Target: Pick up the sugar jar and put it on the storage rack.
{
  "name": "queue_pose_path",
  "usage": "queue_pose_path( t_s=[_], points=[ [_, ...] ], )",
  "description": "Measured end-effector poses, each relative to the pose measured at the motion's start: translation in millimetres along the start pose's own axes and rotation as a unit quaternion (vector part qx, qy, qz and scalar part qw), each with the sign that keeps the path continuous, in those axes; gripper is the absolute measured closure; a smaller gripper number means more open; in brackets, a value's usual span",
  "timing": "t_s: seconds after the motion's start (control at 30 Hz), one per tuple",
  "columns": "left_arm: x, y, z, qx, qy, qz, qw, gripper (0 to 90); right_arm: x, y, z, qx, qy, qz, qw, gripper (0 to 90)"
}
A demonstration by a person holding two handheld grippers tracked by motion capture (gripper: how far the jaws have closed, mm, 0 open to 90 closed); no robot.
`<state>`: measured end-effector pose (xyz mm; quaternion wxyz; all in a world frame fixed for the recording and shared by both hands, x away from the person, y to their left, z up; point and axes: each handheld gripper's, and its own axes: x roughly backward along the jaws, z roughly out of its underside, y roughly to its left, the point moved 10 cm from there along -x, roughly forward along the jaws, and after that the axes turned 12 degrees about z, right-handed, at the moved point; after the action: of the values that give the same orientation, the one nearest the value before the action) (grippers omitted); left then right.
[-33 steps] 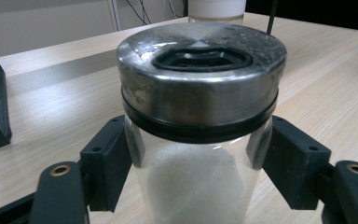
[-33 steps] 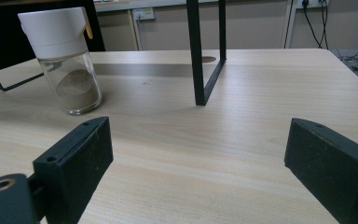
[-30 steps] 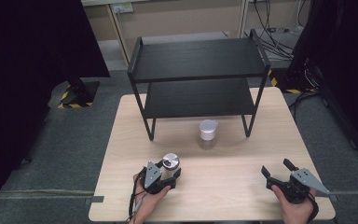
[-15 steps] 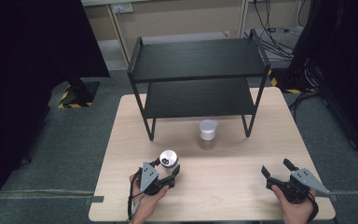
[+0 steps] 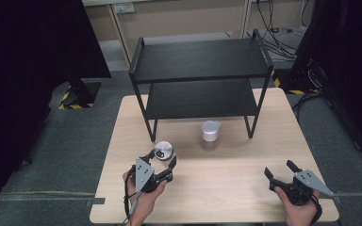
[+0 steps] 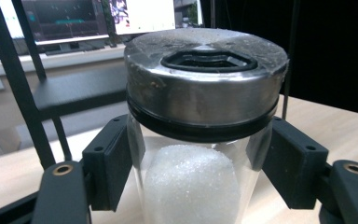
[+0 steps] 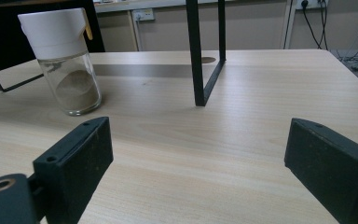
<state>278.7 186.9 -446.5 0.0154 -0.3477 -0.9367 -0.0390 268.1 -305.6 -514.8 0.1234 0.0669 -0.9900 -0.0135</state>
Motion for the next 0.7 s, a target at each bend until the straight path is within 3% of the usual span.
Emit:
queue_pose_path(
  t_s=[0.7],
  points=[
    [-15.5,12.6,-68.6,-0.036,-0.036,-0.049,0.9975,30.2,0.0,0.1,-0.1,0.000,0.000,0.000,1.0000,8.0]
  ],
)
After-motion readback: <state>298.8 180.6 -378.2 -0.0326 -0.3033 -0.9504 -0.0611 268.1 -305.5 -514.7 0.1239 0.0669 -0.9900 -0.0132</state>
